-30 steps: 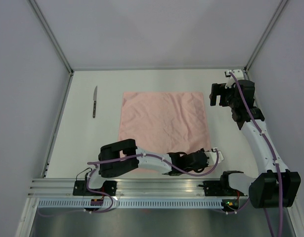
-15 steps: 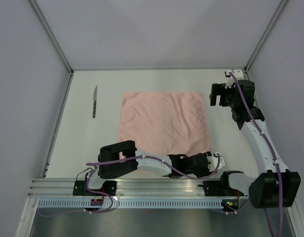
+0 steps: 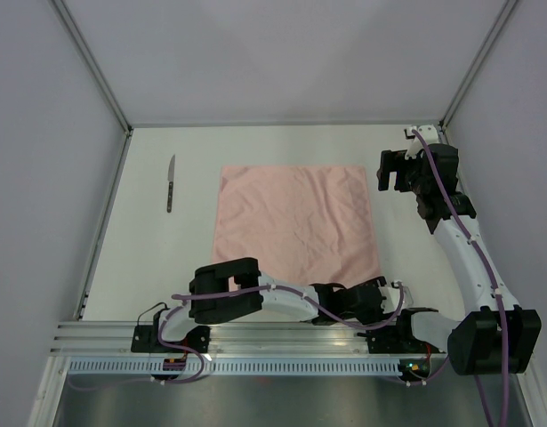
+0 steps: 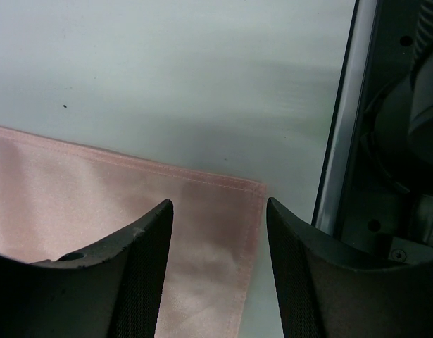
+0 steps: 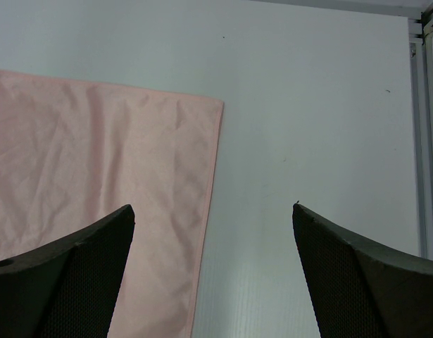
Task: Fold the napkin, place the utensils inside, and roll it up
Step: Fold the napkin
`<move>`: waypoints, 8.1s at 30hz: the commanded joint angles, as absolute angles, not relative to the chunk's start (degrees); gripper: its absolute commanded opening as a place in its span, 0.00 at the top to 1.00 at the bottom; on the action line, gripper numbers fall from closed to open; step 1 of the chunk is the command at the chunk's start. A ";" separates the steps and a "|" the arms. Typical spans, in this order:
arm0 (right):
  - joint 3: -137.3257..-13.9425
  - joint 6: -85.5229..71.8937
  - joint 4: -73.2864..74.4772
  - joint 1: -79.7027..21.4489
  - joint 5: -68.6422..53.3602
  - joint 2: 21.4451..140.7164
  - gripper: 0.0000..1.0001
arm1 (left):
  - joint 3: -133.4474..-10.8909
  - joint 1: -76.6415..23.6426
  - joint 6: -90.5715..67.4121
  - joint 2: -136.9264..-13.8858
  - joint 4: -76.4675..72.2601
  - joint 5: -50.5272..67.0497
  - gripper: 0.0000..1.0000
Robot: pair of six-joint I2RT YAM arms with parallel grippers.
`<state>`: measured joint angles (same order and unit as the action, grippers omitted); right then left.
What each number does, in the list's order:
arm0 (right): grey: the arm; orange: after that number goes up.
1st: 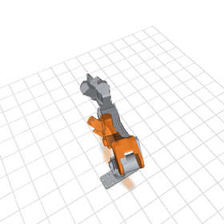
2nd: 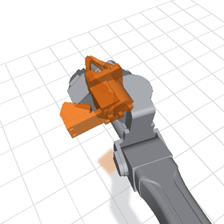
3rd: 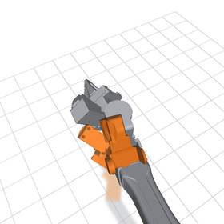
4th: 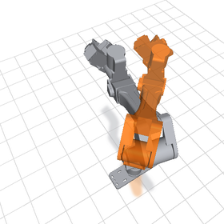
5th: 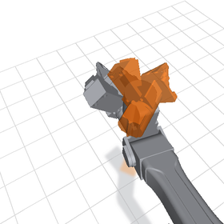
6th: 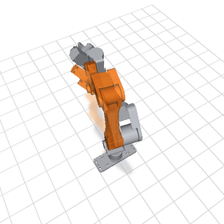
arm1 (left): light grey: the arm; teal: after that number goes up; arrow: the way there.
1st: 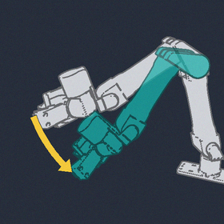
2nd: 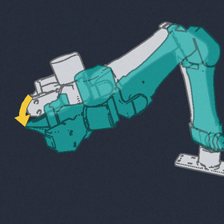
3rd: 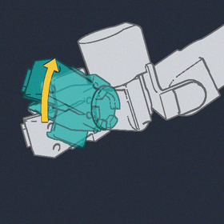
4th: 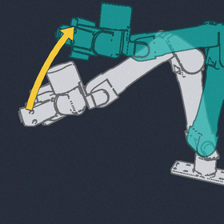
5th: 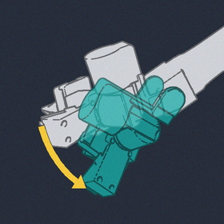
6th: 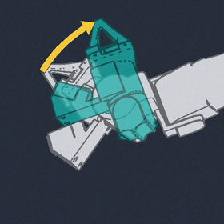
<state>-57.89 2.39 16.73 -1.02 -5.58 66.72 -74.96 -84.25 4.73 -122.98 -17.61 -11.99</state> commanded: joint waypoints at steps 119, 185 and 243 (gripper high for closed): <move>-57.92 2.81 16.08 -1.23 -5.98 67.50 0.02 | -75.76 -85.34 -5.63 -125.60 -23.29 -15.38 0.39; -57.92 2.99 16.08 -1.23 -6.24 67.06 0.02 | -70.84 -79.36 -2.37 -113.64 -19.60 -15.30 0.73; -57.83 2.46 16.87 -1.23 -7.82 68.11 0.02 | -70.31 -80.95 -0.09 -117.95 -24.70 -20.66 0.98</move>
